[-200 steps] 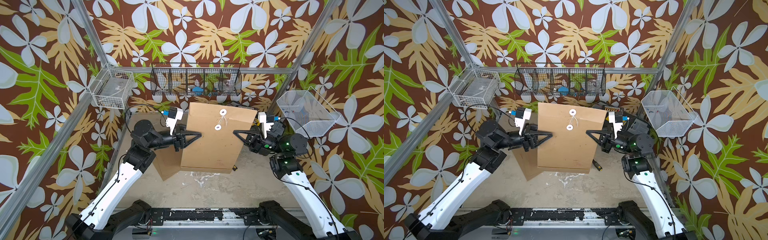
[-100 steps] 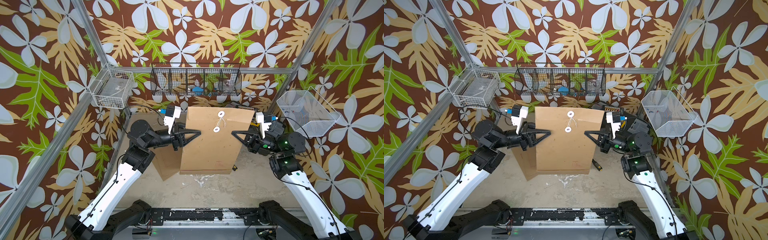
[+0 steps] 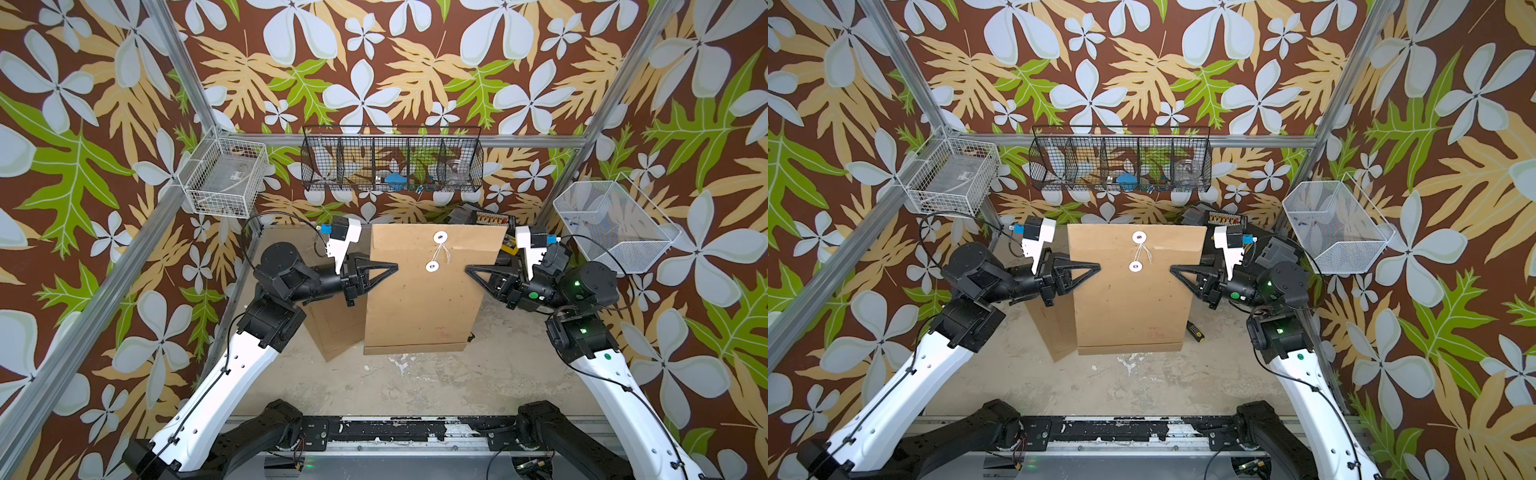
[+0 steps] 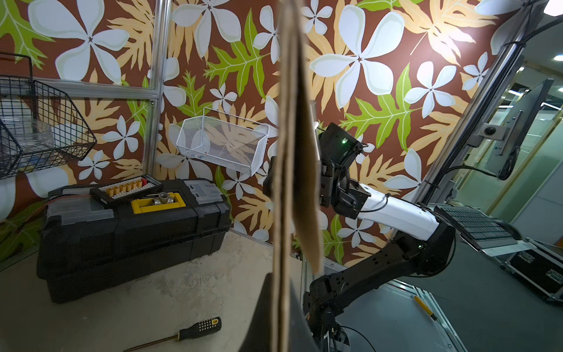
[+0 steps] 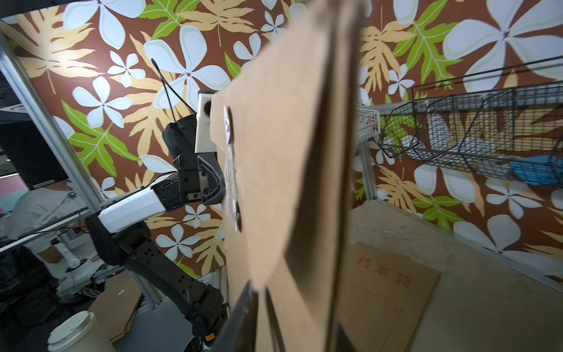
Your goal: Open the file bag
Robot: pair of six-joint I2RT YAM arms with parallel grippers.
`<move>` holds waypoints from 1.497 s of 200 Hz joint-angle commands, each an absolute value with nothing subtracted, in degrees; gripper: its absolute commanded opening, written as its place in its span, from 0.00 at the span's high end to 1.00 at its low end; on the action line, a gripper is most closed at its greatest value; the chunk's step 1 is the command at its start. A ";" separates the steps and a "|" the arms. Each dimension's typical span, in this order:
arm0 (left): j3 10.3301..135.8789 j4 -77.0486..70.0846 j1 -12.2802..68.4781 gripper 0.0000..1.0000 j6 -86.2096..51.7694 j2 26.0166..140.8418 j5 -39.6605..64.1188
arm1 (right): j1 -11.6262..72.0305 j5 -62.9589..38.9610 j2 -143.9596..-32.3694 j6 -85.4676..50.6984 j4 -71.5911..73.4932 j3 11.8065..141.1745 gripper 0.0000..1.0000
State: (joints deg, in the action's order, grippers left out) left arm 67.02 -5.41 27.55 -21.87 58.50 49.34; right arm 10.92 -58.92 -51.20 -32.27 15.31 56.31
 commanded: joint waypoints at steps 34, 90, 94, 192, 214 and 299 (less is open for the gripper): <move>67.63 1.44 27.51 1.00 -14.11 58.89 38.82 | 10.94 -39.32 -48.69 -19.63 1.08 58.38 0.35; 72.45 9.67 27.26 1.00 -9.16 64.95 31.32 | 13.83 -41.08 -52.87 -23.96 2.50 58.67 0.38; 72.51 9.95 27.24 1.00 -8.95 65.03 30.21 | 14.58 -40.88 -53.22 -24.00 2.25 58.85 0.37; 73.92 18.09 35.41 1.00 -3.47 64.01 9.69 | 20.19 -43.38 -58.49 -40.47 19.59 50.00 0.30; 74.14 18.28 36.02 1.00 -3.46 63.82 10.26 | 20.54 -43.85 -58.89 -42.91 23.31 48.55 0.29; 75.40 19.34 39.18 1.00 -2.66 64.60 10.37 | 22.34 -43.09 -65.66 -44.94 24.33 51.43 0.34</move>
